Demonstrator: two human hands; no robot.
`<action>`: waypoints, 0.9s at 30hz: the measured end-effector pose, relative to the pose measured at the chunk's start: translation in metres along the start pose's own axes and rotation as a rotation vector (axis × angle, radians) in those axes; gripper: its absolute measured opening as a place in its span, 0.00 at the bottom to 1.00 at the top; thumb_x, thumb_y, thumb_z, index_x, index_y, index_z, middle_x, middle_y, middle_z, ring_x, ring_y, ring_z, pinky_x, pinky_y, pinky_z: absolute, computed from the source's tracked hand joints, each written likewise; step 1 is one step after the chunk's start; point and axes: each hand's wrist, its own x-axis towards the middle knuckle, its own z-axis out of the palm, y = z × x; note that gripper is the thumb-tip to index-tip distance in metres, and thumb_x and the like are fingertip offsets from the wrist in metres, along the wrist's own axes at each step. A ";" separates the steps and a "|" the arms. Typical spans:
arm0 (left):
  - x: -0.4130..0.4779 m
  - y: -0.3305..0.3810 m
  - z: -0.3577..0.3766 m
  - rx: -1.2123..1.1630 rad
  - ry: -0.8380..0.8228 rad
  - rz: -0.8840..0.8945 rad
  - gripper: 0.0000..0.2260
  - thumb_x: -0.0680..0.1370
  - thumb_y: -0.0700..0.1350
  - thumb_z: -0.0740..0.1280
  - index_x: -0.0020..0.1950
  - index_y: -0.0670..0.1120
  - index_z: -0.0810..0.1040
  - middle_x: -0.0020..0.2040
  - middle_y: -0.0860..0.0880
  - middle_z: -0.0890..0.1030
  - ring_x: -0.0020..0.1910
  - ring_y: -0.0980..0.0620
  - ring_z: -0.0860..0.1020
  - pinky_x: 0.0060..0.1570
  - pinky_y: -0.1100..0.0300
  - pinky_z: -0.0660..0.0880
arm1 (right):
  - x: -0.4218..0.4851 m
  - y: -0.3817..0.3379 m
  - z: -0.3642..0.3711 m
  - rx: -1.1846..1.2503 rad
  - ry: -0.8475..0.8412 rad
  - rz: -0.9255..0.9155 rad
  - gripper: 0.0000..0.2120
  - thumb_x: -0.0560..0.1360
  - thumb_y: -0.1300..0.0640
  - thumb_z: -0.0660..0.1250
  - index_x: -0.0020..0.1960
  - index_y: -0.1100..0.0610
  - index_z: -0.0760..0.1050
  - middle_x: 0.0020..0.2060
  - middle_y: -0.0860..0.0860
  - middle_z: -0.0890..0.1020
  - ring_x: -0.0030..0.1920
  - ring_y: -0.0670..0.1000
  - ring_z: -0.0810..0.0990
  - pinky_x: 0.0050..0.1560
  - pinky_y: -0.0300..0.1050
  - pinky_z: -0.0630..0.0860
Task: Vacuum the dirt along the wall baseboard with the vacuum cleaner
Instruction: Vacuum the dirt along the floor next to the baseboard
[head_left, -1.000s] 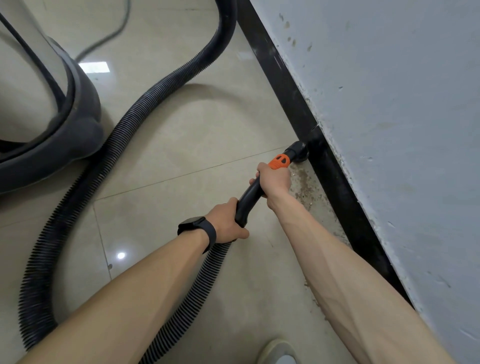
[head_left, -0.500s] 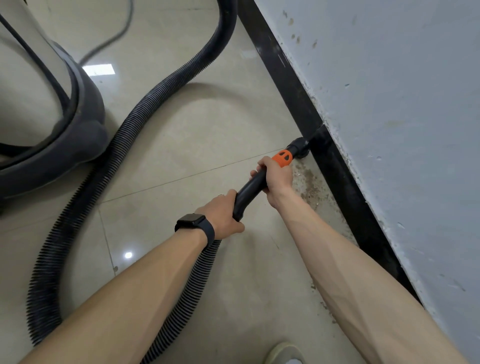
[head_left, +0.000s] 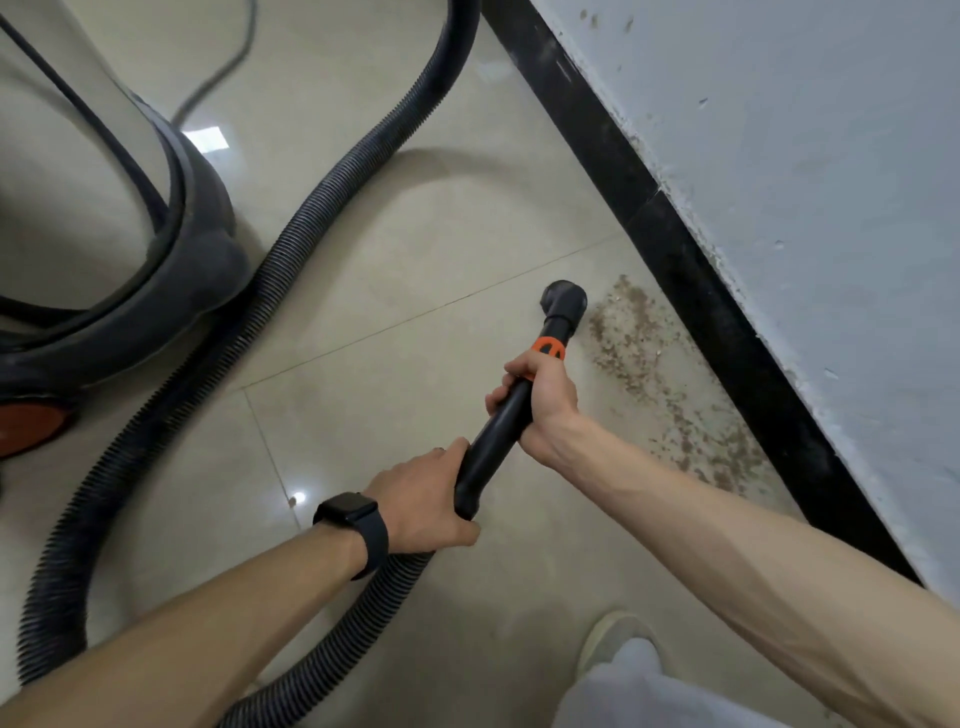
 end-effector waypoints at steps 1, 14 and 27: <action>-0.004 0.003 0.006 -0.047 -0.024 0.008 0.22 0.64 0.58 0.72 0.48 0.56 0.62 0.43 0.54 0.75 0.37 0.53 0.77 0.35 0.51 0.78 | -0.004 0.004 -0.005 0.005 0.007 0.002 0.06 0.68 0.68 0.64 0.37 0.60 0.70 0.27 0.54 0.72 0.24 0.52 0.71 0.30 0.44 0.75; 0.039 0.038 0.035 -0.117 0.068 0.063 0.21 0.69 0.48 0.73 0.52 0.51 0.63 0.46 0.49 0.76 0.41 0.46 0.77 0.40 0.49 0.78 | 0.012 -0.017 -0.038 0.032 0.188 -0.132 0.09 0.74 0.65 0.68 0.39 0.57 0.70 0.26 0.49 0.71 0.21 0.49 0.67 0.26 0.40 0.68; 0.095 0.071 0.024 -0.050 0.092 0.090 0.20 0.71 0.46 0.72 0.52 0.51 0.62 0.44 0.49 0.72 0.37 0.47 0.74 0.28 0.58 0.64 | 0.044 -0.068 -0.057 0.054 0.223 -0.180 0.09 0.73 0.66 0.66 0.38 0.56 0.69 0.27 0.48 0.70 0.21 0.47 0.65 0.25 0.37 0.66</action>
